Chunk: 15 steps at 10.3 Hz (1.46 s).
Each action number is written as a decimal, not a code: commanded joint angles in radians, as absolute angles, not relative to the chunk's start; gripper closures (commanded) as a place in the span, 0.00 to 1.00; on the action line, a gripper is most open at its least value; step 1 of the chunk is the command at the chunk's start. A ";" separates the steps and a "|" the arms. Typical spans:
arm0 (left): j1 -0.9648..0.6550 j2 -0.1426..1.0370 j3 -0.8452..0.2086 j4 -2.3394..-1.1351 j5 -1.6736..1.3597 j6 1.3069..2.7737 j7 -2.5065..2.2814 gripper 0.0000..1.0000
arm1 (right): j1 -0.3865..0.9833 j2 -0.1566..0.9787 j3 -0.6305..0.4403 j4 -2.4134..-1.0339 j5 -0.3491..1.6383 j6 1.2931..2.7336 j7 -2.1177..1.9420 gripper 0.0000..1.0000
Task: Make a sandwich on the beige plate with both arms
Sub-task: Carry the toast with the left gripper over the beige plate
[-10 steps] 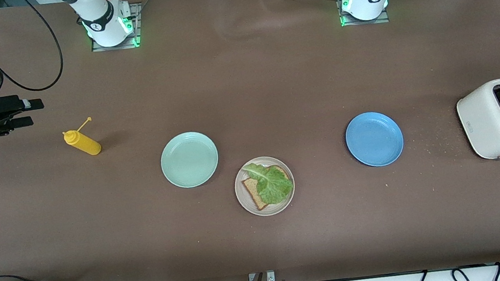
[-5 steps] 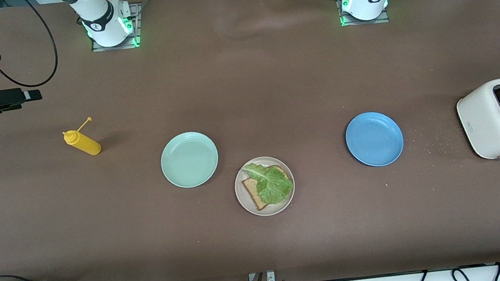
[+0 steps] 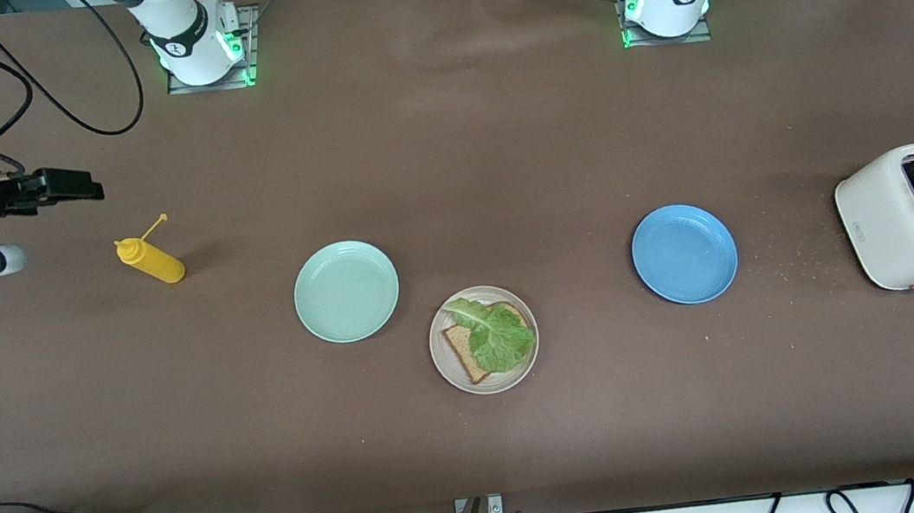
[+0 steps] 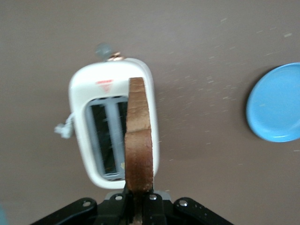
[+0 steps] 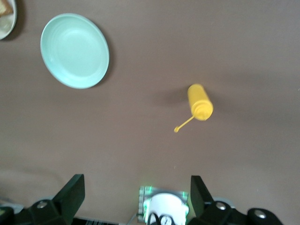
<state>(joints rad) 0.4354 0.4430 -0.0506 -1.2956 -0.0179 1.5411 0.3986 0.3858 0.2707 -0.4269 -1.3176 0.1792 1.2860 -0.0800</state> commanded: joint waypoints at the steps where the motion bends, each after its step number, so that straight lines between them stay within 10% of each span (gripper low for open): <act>1: 0.431 0.485 -0.044 -1.244 -0.258 1.494 0.367 1.00 | 0.280 0.128 -0.253 -1.515 0.054 1.450 -0.072 0.00; 5: 0.338 0.612 -0.069 -1.261 -0.749 1.402 0.351 1.00 | 0.131 0.066 -0.090 -1.637 0.005 1.588 -0.049 0.00; 15: 0.028 0.821 -0.095 -1.316 -1.288 1.612 0.601 1.00 | 0.118 0.089 -0.140 -1.605 0.020 1.600 -0.002 0.00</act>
<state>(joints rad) 0.0714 0.8238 -0.1029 -1.3038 -1.2280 1.5550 0.5681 0.1220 0.1020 -0.1426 -1.5975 0.0218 1.5820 -0.0313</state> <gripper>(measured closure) 0.912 0.000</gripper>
